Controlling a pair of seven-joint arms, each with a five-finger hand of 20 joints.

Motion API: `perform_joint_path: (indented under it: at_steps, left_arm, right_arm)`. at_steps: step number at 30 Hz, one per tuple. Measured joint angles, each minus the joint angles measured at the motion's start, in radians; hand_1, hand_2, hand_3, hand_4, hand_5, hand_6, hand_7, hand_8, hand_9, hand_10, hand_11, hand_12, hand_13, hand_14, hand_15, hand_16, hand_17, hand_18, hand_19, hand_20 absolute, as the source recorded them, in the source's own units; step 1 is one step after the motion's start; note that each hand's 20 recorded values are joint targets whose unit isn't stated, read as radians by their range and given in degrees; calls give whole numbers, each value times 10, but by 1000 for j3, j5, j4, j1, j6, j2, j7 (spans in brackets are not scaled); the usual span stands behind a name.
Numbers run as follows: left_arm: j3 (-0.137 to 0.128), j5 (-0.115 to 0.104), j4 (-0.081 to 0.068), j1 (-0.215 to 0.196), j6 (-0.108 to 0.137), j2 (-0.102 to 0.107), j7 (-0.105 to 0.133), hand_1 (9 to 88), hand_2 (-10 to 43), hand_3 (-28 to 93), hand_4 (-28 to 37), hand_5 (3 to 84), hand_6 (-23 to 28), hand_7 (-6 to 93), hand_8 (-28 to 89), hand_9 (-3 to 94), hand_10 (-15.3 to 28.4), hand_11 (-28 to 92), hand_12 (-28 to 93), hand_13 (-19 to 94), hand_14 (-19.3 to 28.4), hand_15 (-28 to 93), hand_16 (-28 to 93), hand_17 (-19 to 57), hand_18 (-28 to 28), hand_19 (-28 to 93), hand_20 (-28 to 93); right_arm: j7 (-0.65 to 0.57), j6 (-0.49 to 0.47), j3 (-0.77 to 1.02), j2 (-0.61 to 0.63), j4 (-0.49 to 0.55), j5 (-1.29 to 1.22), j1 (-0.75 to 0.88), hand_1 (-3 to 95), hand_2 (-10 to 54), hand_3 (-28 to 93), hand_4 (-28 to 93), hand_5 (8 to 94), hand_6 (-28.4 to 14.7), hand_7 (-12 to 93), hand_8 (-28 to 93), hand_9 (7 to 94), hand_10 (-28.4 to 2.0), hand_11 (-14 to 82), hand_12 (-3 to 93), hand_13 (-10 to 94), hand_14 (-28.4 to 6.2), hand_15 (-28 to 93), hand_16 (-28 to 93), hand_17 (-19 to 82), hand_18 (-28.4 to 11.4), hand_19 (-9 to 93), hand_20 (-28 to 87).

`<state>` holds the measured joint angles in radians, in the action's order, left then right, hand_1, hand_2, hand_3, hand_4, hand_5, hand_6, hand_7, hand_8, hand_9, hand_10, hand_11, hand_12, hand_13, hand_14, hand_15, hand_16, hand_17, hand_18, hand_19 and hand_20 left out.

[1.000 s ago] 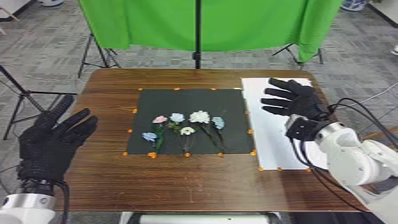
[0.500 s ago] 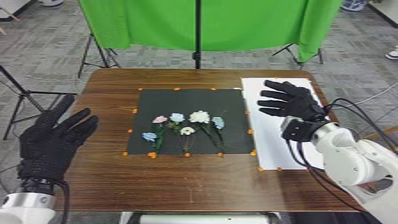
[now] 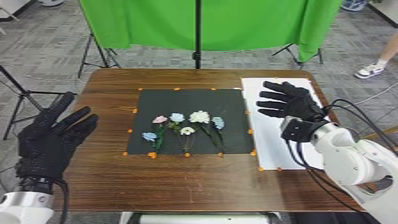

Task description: Arrange flowers

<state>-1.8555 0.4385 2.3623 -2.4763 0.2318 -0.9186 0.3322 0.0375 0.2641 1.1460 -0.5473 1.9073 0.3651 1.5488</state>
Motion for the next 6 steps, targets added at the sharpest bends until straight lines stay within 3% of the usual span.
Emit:
perform_joint_path:
  at_steps: [6]
  left_arm:
    - [-1, 0, 3, -8, 0, -2, 0, 201, 72, 766, -282, 286, 48, 158, -111, 288, 194, 227, 113, 219, 276, 456, -72, -107, 284, 551, 87]
  right_arm:
    - [0, 0, -1, 0, 0, 1, 2, 217, -19, 795, -283, 473, 2, 162, -132, 498, -118, 104, 141, 405, -162, 282, 171, 68, -233, 494, 174]
